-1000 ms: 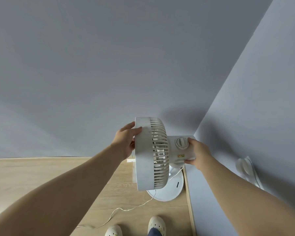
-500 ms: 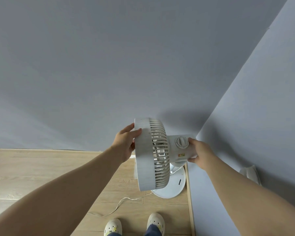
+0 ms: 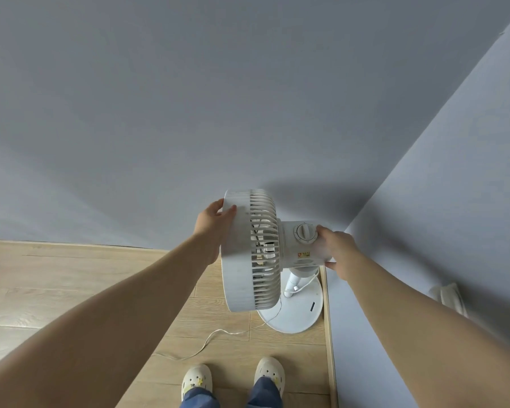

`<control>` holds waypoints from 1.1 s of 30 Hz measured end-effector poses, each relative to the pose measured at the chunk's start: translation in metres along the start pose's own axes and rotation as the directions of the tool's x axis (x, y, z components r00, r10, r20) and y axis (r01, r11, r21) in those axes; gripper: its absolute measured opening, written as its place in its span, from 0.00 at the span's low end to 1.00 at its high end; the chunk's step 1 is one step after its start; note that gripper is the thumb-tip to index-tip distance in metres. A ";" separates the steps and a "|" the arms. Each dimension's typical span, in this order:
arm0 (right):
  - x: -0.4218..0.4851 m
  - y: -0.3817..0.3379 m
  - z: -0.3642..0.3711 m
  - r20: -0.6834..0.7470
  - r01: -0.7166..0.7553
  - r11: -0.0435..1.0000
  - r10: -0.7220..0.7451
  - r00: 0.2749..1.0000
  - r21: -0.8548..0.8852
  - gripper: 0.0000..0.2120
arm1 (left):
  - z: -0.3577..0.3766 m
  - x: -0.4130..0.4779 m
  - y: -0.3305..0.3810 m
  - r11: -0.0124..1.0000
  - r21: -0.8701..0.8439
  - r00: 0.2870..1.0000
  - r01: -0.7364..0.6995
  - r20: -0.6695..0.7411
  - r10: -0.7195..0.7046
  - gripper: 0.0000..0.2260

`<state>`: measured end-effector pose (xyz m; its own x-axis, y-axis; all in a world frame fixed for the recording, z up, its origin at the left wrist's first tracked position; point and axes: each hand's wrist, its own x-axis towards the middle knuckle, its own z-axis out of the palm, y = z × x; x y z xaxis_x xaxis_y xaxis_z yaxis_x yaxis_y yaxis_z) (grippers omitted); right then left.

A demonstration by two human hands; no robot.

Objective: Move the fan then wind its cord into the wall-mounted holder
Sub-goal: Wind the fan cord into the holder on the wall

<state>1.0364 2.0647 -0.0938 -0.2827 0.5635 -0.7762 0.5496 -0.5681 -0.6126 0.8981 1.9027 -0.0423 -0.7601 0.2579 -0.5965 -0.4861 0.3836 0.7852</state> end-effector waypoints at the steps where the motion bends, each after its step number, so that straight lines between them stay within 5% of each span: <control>1: -0.001 0.002 0.002 0.003 0.004 1.000 -0.004 1.000 -0.003 0.11 | -0.003 0.000 -0.001 1.000 -0.003 1.000 -0.001 -0.006 0.001 0.18; 9: -0.010 0.024 0.008 -0.071 0.048 0.988 -0.038 0.997 0.149 0.17 | -0.036 -0.002 -0.014 0.998 0.049 0.999 -0.025 -0.020 0.026 0.17; 16: -0.005 0.056 0.012 -0.163 -0.053 0.986 0.027 0.986 -0.157 0.16 | -0.050 0.010 -0.018 0.992 0.043 0.993 -0.120 0.023 0.119 0.23; 18: -0.004 0.061 0.015 -0.160 -0.086 0.973 0.052 0.986 -0.216 0.15 | -0.045 0.014 -0.015 0.960 0.180 0.974 -0.214 -0.029 0.223 0.23; 20: 0.003 0.065 0.017 -0.169 -0.106 0.968 0.068 0.983 -0.227 0.13 | -0.034 0.017 -0.007 0.819 0.488 0.921 -0.304 -0.069 0.383 0.23; 22: 0.002 0.067 0.016 -0.179 -0.127 0.965 0.086 0.980 -0.230 0.14 | -0.017 0.015 0.002 0.576 0.719 0.850 -0.389 0.039 0.525 0.22; 25: -0.002 0.064 0.008 -0.188 -0.125 0.971 0.087 0.978 -0.202 0.15 | 0.015 0.008 0.009 0.308 0.793 0.780 -0.526 0.306 0.545 0.20; 28: -0.009 0.061 -0.003 -0.188 -0.110 0.973 0.072 0.980 -0.202 0.16 | 0.028 0.002 0.006 0.214 0.810 0.772 -0.546 0.388 0.504 0.18; 33: -0.034 0.068 -0.011 -0.209 -0.085 0.975 0.041 0.977 -0.204 0.16 | 0.010 -0.011 -0.001 0.221 0.819 0.800 -0.529 0.394 0.452 0.17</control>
<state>1.0924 2.0139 -0.1076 -0.0888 0.6525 -0.7525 0.7201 -0.4799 -0.5011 0.9114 1.9085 -0.0378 -0.6578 0.7294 -0.1877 0.6479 0.6751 0.3528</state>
